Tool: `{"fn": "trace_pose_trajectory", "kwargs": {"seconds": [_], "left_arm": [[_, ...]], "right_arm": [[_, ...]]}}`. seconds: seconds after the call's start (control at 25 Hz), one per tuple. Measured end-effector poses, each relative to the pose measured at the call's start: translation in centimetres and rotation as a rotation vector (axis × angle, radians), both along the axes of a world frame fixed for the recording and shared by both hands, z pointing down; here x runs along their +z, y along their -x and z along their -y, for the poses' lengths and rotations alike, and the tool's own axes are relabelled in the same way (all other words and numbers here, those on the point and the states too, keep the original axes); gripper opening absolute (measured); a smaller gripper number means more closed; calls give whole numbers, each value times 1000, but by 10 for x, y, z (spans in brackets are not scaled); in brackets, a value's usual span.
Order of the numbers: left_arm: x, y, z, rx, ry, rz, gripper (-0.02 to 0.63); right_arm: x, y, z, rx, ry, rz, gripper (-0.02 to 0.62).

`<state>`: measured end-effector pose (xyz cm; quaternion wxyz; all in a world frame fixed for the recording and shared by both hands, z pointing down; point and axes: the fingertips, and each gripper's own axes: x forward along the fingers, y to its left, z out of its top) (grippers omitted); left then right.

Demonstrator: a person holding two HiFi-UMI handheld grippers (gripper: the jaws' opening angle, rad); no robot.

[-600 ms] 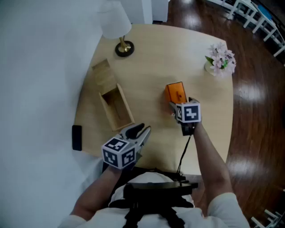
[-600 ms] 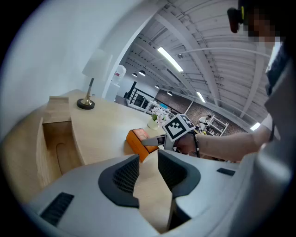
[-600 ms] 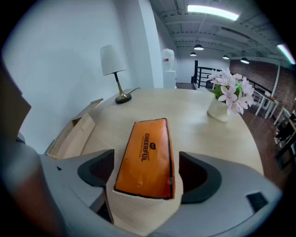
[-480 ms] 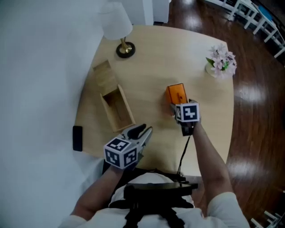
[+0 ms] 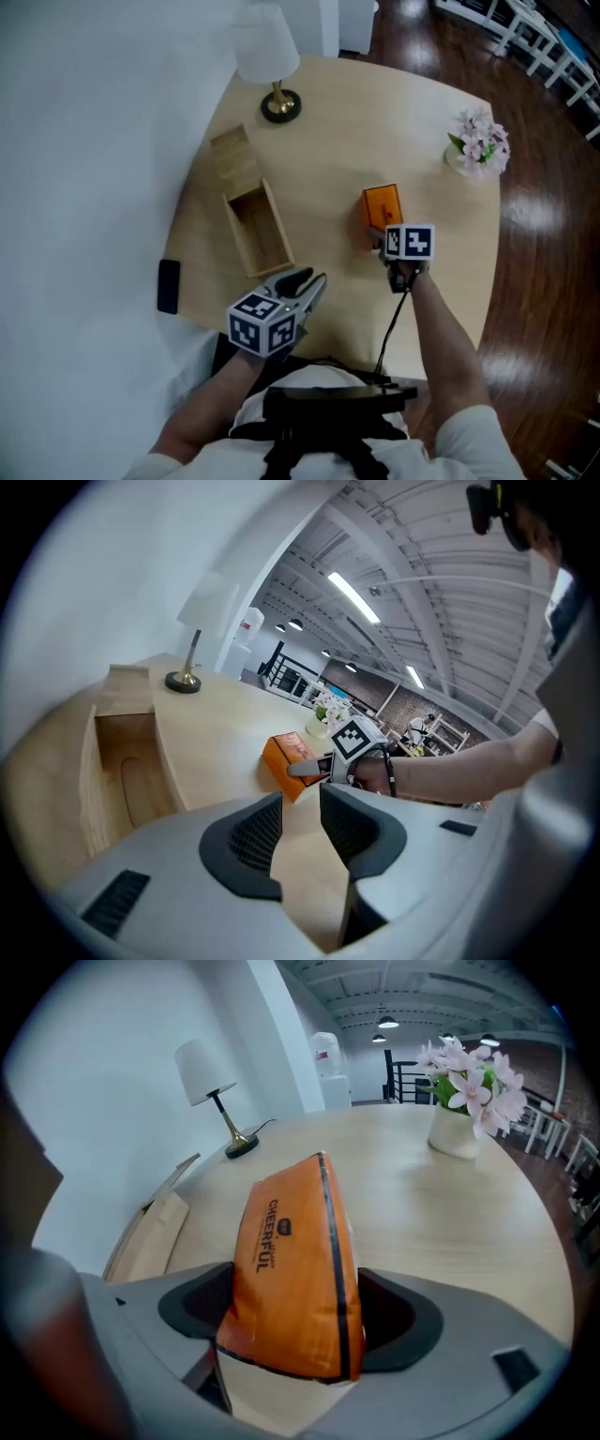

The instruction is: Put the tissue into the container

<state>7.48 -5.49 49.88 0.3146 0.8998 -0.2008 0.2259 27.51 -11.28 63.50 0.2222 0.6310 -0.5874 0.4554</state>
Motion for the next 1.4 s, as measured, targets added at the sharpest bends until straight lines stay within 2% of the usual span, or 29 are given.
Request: {"fn": "trace_pose_trajectory", "kwargs": {"seconds": [0.36,0.76,1.12,1.4], "left_arm": [[-4,12,4,-44,-21,-17,115],[-21,35,6,-106,-53,-61,115],[-47,72,6,-163,-88,-110,115],[-62,118,17,-226,-125,-128,114]], "right_arm": [[-16,-2,-3,17,-33,-25,370],[-56,12,-13,20,-105,-18,357],[-113,56,-9,-29,-218,-21,351],[-149,119,19,-111,-296,9,350]]}}
